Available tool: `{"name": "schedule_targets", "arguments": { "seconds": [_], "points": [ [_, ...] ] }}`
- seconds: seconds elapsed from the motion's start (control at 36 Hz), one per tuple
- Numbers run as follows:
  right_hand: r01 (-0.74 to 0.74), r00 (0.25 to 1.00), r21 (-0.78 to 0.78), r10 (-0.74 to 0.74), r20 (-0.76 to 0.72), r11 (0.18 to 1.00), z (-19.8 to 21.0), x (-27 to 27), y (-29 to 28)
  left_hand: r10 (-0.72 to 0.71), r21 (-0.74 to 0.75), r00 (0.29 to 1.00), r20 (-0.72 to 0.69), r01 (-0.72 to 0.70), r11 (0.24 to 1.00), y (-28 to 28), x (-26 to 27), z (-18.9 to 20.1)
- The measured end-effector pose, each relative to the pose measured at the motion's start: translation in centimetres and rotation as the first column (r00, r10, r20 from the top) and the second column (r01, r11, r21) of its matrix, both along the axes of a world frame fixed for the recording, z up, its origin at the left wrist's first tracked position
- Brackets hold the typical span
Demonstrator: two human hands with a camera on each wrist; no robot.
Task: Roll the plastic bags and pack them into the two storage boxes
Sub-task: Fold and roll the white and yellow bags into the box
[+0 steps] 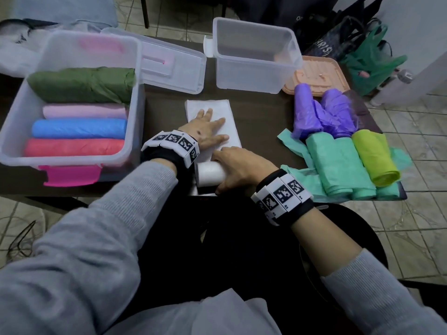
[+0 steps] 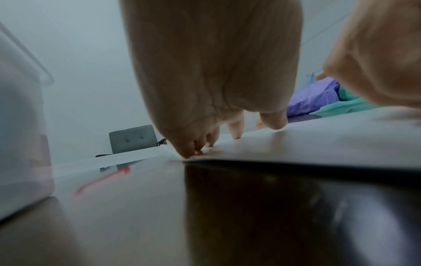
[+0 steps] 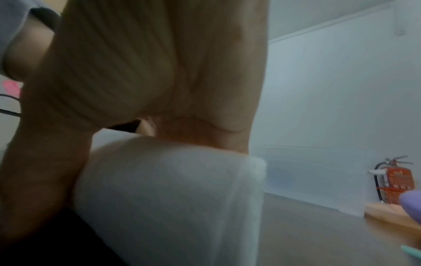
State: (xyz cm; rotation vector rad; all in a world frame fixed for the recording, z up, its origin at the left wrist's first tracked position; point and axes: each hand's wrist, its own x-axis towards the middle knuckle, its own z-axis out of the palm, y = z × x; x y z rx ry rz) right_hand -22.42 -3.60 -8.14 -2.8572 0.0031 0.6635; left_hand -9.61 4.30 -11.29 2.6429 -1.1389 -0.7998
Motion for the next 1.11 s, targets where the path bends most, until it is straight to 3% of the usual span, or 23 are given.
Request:
{"name": "schedule_targets", "arguments": {
  "seconds": [0.33,0.64,0.72,0.81,0.89,1.03,1.11],
  "points": [
    [0.060,0.997,0.054,-0.062,0.043,0.997,-0.3,-0.4,0.2,-0.001,0.046,1.000,0.021,0.000,0.999,-0.4,0.1,0.7],
    [0.131,0.988,0.186,-0.143,0.055,0.974,-0.2,-0.6,-0.4,0.074,-0.056,0.995,-0.064,-0.077,0.995,-0.1,0.4,0.9],
    [0.131,0.989,0.190,-0.141,0.041,0.973,-0.2,-0.3,-0.6,0.142,-0.157,0.985,-0.103,-0.157,0.975,0.1,0.5,1.0],
    [0.043,0.997,0.111,-0.049,0.051,0.993,0.1,0.2,-0.9,0.261,-0.300,0.965,-0.020,-0.255,0.919,0.2,0.3,1.5],
    [0.017,1.000,0.144,-0.021,0.022,0.989,0.7,0.6,-1.1,0.388,-0.407,0.921,0.029,-0.343,0.846,0.3,-0.4,2.8],
    [0.084,0.996,0.239,-0.082,-0.017,0.967,0.4,1.3,-1.6,0.514,-0.377,0.849,-0.120,-0.518,0.768,1.4,-1.7,5.0],
    [0.179,0.981,0.311,-0.191,0.009,0.933,0.2,1.6,-2.1,0.455,-0.287,0.874,-0.171,-0.486,0.826,2.3,-2.7,5.5]
  ]
}}
